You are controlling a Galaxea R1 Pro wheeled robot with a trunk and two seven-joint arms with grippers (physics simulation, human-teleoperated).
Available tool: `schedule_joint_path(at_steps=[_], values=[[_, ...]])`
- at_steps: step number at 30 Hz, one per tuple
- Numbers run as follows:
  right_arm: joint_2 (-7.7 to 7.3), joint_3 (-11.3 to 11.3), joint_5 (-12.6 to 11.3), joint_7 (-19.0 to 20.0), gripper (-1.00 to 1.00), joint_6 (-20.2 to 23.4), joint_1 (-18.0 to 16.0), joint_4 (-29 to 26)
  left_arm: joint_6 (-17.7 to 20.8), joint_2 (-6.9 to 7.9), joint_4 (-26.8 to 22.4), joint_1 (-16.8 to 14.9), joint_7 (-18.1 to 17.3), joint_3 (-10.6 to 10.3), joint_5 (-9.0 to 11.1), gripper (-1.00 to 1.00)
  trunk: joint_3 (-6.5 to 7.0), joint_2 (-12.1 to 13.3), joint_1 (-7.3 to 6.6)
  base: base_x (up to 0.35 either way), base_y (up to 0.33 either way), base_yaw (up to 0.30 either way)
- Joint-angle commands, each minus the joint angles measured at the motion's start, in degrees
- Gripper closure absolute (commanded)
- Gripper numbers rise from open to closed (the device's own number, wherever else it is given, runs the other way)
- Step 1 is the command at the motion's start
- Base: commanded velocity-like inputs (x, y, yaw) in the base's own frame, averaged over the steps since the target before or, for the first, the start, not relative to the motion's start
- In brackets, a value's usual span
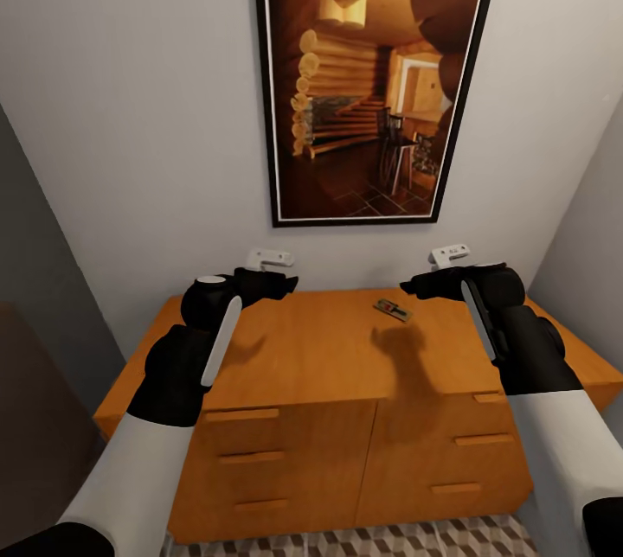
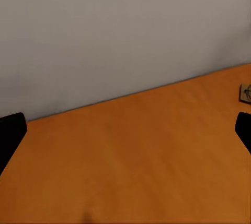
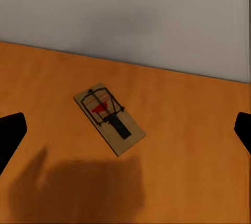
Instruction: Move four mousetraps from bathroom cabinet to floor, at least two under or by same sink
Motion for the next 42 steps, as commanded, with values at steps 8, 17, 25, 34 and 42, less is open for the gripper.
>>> schedule_joint_path(at_steps=[8,17,25,34,42], values=[[0.19,0.2,0.9,0.5,-1.00,0.2,-0.1,0.0,0.2,-0.02,0.2,0.0,0.1,0.0,0.2,-1.00,-0.07,0.0,0.02,0.058,-0.028,0.000],[0.31,0.3,1.1,0.5,-1.00,0.2,-0.1,0.0,0.2,-0.02,0.2,0.0,0.2,0.0,0.2,-1.00,-0.07,0.0,0.02,0.007,-0.003,0.000],[0.31,0.7,0.5,0.6,-1.00,0.2,-0.1,0.3,0.2,-0.02,0.2,0.0,0.1,0.0,0.2,-1.00,-0.07,0.0,0.02,0.001,0.000,0.000],[0.02,0.7,-0.6,1.9,-1.00,0.2,-0.1,5.2,0.2,-0.09,1.1,0.0,0.1,0.0,0.3,-1.00,-0.07,0.0,0.02,0.000,0.000,0.000],[-0.26,0.6,-0.9,3.1,-1.00,0.2,-0.1,7.6,0.2,-0.10,2.6,0.0,0.1,0.0,0.6,-1.00,-0.07,0.0,0.02,0.000,0.000,0.000]])
